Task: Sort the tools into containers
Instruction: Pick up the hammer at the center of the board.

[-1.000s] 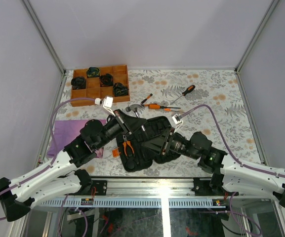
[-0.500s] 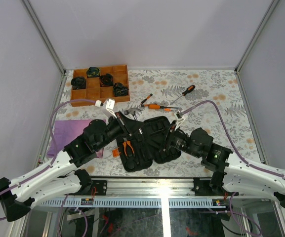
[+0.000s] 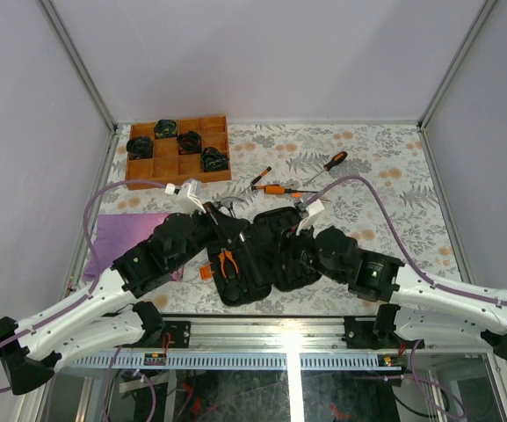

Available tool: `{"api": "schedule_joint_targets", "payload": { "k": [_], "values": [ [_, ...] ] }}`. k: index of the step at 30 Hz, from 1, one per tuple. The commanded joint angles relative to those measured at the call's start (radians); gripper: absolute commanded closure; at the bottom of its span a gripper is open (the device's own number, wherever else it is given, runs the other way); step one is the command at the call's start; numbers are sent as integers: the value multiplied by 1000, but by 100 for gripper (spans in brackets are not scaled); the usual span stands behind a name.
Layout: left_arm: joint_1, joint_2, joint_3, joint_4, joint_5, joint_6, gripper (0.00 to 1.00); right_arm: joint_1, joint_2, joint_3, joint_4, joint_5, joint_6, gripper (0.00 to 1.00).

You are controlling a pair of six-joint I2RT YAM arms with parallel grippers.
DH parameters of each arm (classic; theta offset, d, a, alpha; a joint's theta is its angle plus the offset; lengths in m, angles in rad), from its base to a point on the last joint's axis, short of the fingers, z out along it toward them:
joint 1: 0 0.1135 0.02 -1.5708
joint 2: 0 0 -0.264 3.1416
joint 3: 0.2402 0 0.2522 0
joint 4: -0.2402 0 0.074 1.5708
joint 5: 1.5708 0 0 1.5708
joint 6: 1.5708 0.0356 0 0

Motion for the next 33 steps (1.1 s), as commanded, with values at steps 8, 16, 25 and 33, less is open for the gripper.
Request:
{"api": "schedule_joint_targets", "payload": {
  "k": [8,16,25,33],
  "values": [
    [4,13,51,8,-54,-14,100,146,92,76,49,161,-67,14],
    [4,22,45,8,-59,-23,100,147,85,24,105,142,-60,20],
    [4,34,47,16,-43,-25,100,147,149,22,116,124,-60,35],
    [4,29,26,23,-43,-32,100,147,219,35,98,136,-63,47]
  ]
}}
